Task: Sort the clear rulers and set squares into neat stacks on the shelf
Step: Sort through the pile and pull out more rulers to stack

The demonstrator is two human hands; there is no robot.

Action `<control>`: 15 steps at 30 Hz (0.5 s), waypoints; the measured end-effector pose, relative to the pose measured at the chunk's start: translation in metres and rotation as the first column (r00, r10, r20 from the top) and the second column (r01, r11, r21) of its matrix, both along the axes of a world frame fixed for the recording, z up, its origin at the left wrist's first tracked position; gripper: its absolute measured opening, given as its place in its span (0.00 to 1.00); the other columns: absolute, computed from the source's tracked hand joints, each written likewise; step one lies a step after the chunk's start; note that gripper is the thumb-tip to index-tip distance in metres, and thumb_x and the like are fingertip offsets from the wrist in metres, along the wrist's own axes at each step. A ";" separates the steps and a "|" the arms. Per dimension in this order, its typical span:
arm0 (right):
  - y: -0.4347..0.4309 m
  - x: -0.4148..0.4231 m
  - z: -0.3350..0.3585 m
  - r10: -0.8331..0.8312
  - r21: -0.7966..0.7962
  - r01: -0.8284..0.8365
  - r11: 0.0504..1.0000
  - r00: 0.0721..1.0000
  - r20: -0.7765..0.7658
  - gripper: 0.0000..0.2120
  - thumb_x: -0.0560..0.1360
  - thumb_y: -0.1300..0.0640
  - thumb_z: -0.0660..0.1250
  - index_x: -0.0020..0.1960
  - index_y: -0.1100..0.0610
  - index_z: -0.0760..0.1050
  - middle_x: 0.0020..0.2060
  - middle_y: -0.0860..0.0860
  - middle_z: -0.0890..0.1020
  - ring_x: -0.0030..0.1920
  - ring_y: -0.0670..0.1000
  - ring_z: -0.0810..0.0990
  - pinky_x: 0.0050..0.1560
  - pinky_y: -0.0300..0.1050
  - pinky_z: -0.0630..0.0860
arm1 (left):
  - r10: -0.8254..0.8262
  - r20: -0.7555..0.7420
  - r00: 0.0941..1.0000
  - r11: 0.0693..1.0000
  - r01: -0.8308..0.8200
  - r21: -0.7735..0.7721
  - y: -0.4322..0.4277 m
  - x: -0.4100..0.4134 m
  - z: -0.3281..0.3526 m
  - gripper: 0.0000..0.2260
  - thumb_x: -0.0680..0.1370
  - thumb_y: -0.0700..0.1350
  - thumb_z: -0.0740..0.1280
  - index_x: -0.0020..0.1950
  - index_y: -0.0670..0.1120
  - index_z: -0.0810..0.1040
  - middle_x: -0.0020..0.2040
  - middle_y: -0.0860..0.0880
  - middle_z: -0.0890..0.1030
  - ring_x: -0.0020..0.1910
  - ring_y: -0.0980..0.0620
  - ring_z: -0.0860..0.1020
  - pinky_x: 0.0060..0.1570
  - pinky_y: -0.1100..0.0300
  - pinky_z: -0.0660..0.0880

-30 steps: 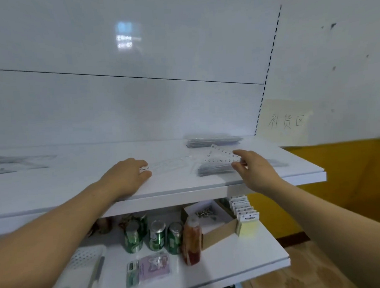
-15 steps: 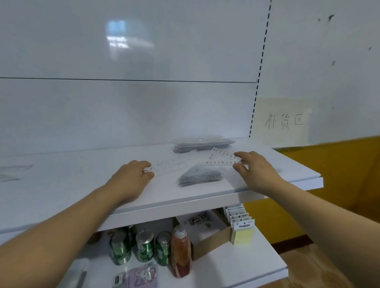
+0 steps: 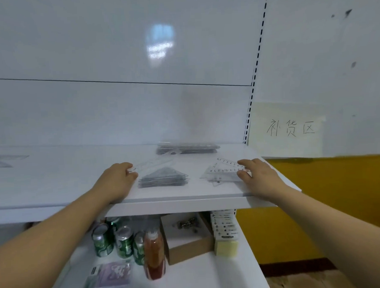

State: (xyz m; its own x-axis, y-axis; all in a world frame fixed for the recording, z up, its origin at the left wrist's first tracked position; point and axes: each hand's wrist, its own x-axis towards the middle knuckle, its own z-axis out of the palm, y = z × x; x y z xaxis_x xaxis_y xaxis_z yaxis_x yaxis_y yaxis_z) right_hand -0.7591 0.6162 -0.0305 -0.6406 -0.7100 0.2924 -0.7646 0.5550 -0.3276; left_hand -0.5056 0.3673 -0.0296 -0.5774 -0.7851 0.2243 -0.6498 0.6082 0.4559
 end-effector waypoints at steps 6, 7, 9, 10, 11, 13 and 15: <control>0.000 -0.007 -0.006 0.008 0.114 -0.018 0.993 0.996 0.086 0.20 0.81 0.45 0.53 0.72 0.47 0.64 0.66 0.53 0.69 0.66 0.55 0.68 0.64 0.51 0.66 | 0.016 -0.032 0.999 1.000 -0.016 0.004 0.007 0.002 0.001 0.20 0.80 0.48 0.60 0.71 0.43 0.68 0.65 0.44 0.74 0.61 0.45 0.73 0.57 0.58 0.67; 0.000 -0.007 -0.006 0.003 0.126 -0.016 0.992 0.995 0.099 0.20 0.81 0.45 0.52 0.72 0.48 0.64 0.66 0.53 0.69 0.66 0.55 0.68 0.64 0.51 0.66 | 0.008 -0.030 1.000 1.000 -0.008 0.007 0.008 0.003 0.002 0.20 0.80 0.48 0.60 0.71 0.43 0.68 0.65 0.44 0.74 0.61 0.45 0.73 0.56 0.58 0.67; -0.001 -0.009 -0.007 -0.007 0.146 -0.008 0.989 0.995 0.102 0.21 0.81 0.45 0.52 0.72 0.48 0.64 0.66 0.54 0.69 0.65 0.56 0.68 0.65 0.52 0.66 | -0.006 -0.021 1.000 1.000 0.007 0.011 0.010 0.006 0.001 0.20 0.80 0.47 0.61 0.71 0.44 0.67 0.65 0.44 0.74 0.62 0.46 0.73 0.58 0.58 0.66; -0.002 -0.009 -0.007 -0.010 0.156 -0.005 0.988 0.995 0.096 0.21 0.81 0.45 0.51 0.72 0.49 0.64 0.66 0.54 0.69 0.65 0.56 0.68 0.65 0.53 0.66 | -0.014 -0.010 1.000 1.000 0.014 0.008 0.010 0.007 0.002 0.20 0.80 0.47 0.61 0.72 0.44 0.67 0.65 0.44 0.74 0.62 0.46 0.72 0.59 0.58 0.66; -0.003 -0.009 -0.006 -0.012 0.166 -0.004 0.986 0.996 0.092 0.21 0.81 0.46 0.51 0.72 0.49 0.64 0.66 0.54 0.69 0.65 0.56 0.68 0.66 0.53 0.66 | -0.024 0.006 1.000 1.000 0.024 0.002 0.010 0.009 0.002 0.20 0.80 0.47 0.61 0.72 0.44 0.67 0.65 0.44 0.74 0.62 0.47 0.73 0.59 0.58 0.66; -0.003 -0.009 -0.005 -0.013 0.183 -0.003 0.983 0.996 0.086 0.21 0.81 0.46 0.50 0.71 0.50 0.65 0.66 0.54 0.69 0.66 0.56 0.67 0.66 0.52 0.66 | -0.043 0.041 0.998 0.999 0.044 -0.017 0.010 0.013 0.002 0.20 0.80 0.47 0.60 0.72 0.44 0.67 0.64 0.44 0.74 0.61 0.47 0.73 0.57 0.59 0.67; -0.005 -0.007 -0.002 -0.010 0.175 -0.001 0.985 0.998 0.066 0.22 0.81 0.45 0.51 0.72 0.50 0.65 0.68 0.54 0.67 0.67 0.55 0.66 0.67 0.52 0.64 | -0.052 0.060 0.997 0.998 0.054 -0.029 0.011 0.015 0.003 0.20 0.80 0.47 0.60 0.72 0.44 0.66 0.64 0.44 0.74 0.60 0.47 0.73 0.56 0.59 0.67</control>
State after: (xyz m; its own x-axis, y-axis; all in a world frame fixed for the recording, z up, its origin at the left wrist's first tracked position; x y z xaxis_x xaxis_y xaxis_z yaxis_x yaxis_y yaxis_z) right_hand -0.7660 0.6116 -0.0330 -0.6577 -0.7435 0.1210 -0.7419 0.6116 -0.2749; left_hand -0.4902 0.3784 -0.0265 -0.6307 -0.7464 0.2122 -0.6418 0.6555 0.3981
